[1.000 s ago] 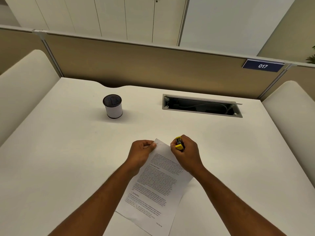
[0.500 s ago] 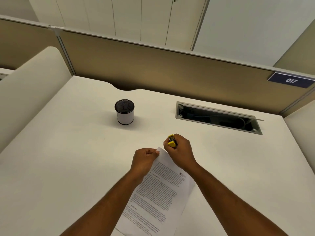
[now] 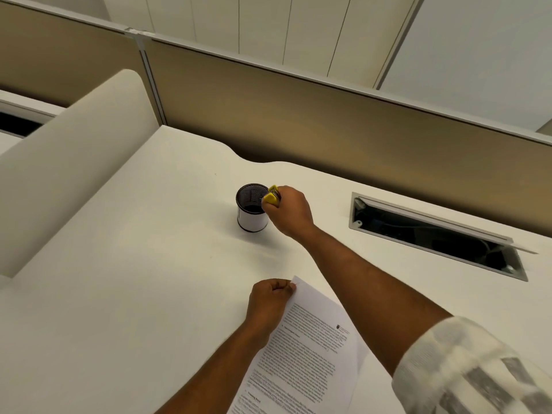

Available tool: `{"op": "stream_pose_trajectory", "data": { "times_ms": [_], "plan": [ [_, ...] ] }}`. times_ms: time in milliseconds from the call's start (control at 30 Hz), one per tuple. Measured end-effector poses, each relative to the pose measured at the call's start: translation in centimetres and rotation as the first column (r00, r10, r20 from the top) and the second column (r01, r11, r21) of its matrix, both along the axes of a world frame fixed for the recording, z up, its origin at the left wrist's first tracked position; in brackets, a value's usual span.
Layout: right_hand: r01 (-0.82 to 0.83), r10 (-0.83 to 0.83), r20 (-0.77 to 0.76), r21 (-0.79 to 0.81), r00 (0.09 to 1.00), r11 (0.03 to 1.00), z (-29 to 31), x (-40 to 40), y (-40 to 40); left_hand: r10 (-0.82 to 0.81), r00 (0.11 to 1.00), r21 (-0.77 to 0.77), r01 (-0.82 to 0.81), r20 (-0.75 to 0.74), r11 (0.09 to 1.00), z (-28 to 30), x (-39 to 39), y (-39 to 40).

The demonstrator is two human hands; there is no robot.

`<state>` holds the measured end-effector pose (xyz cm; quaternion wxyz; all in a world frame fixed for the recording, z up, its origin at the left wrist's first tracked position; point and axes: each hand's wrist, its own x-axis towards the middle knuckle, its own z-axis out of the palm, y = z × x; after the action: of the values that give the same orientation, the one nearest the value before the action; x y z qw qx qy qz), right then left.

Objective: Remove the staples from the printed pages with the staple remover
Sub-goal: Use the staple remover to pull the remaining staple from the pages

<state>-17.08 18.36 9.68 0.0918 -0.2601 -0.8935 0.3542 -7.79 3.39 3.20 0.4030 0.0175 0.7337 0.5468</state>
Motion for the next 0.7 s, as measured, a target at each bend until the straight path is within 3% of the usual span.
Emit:
{"op": "stream_pose_trajectory", "data": {
  "times_ms": [100, 267, 400, 533, 600, 700],
  "plan": [
    [0.012, -0.013, 0.050, 0.026, 0.999, 1.000, -0.8, -1.2, 0.3, 0.004, 1.000, -0.006, -0.004, -0.011, 1.000, -0.3, -0.3, 0.0],
    [0.082, -0.082, 0.001, 0.012, 0.997, 0.997, -1.3, 0.5, 1.3, 0.007, 1.000, -0.013, -0.007, 0.003, 1.000, -0.4, -0.4, 0.0],
    [0.149, -0.156, -0.071, -0.096, 0.985, 0.984, -0.7, 3.6, 1.7, 0.017, 1.000, -0.001, -0.017, -0.003, 1.000, -0.1, 0.0, 0.2],
    [0.088, -0.106, -0.063, -0.235, 0.992, 0.968, -0.3, 8.7, 1.1, 0.004, 1.000, 0.045, -0.004, -0.006, 0.999, 0.4, 0.5, 0.3],
    [0.064, -0.072, -0.033, -0.203, 0.997, 0.977, -0.8, 11.9, 0.6, 0.017, 1.000, 0.047, -0.016, -0.018, 0.999, 0.7, 0.6, 0.2],
    [-0.014, 0.014, -0.022, -0.014, 1.000, 1.000, -1.8, 16.5, -0.1, 0.035, 0.999, 0.041, -0.033, -0.038, 0.999, 0.9, 0.8, 0.1]
  ]
}}
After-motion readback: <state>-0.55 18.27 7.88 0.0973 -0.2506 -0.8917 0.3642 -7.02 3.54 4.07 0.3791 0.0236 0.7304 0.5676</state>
